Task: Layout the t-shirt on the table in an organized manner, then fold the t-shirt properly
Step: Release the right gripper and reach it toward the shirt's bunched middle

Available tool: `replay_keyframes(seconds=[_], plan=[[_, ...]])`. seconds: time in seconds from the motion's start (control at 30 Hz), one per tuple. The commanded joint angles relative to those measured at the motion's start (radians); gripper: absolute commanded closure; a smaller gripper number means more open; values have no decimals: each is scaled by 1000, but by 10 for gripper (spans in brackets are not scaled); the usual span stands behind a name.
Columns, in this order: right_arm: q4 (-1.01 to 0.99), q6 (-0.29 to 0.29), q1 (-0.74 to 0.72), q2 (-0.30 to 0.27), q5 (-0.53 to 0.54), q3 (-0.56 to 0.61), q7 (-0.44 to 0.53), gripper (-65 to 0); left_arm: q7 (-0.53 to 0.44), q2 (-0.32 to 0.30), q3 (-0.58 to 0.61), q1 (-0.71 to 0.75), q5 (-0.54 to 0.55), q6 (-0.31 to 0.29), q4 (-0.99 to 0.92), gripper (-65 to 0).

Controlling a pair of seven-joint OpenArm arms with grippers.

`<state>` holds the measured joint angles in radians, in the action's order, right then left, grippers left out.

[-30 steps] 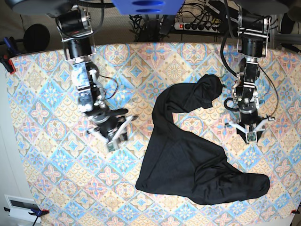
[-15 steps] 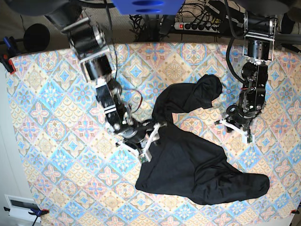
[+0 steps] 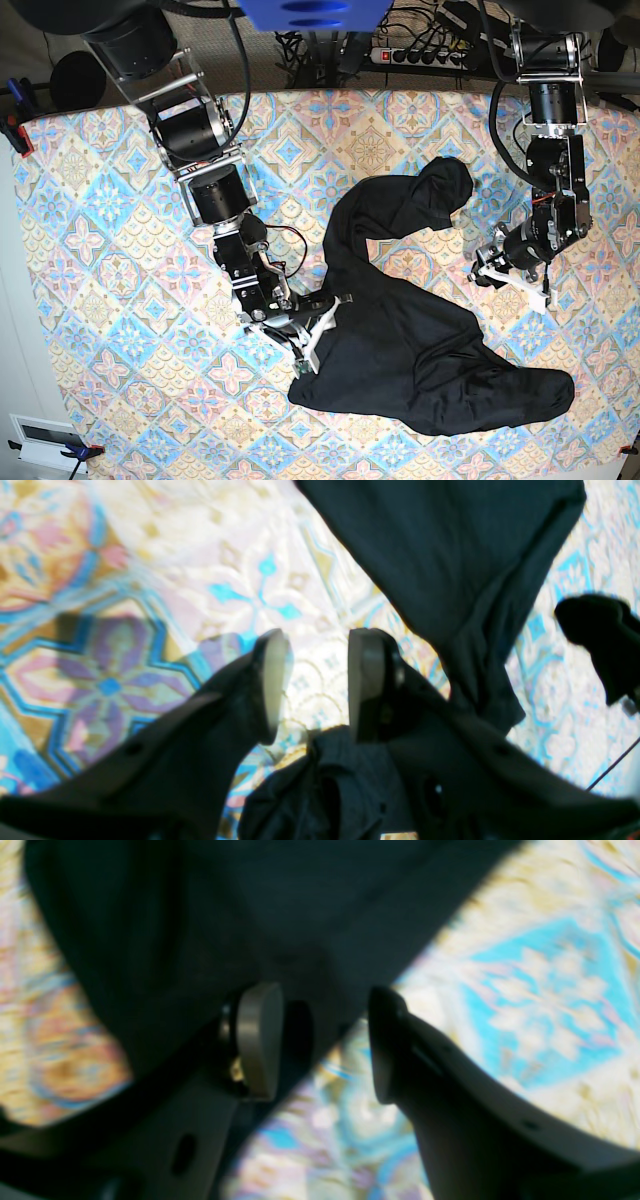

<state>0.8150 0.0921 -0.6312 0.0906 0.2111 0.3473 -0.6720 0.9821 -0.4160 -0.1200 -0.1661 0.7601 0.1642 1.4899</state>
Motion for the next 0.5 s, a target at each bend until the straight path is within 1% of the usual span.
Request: replay_keyframes(seconds=[0.0, 0.1, 0.2, 0.27, 0.43, 0.47], plan=[[5, 7, -28, 10, 4, 5, 8, -271, -13, -16, -8, -20, 9, -2, 22, -200], [-26, 7, -29, 10, -5, 6, 2, -271, -13, -16, -8, -19, 9, -2, 22, -200], [-29, 7, -26, 10, -78, 6, 2, -271, -13, -16, -8, -19, 9, -2, 22, -200], [-29, 7, -8, 30, -112, 6, 2, -271, -13, -16, -8, -19, 9, -2, 22, -200], [-29, 7, 14, 50, -118, 8, 2, -271, -13, -13, -5, -19, 9, -2, 22, -200], [-29, 7, 23, 53, -118, 19, 2, -271, -13, -4, -5, -19, 9, -2, 22, -200]])
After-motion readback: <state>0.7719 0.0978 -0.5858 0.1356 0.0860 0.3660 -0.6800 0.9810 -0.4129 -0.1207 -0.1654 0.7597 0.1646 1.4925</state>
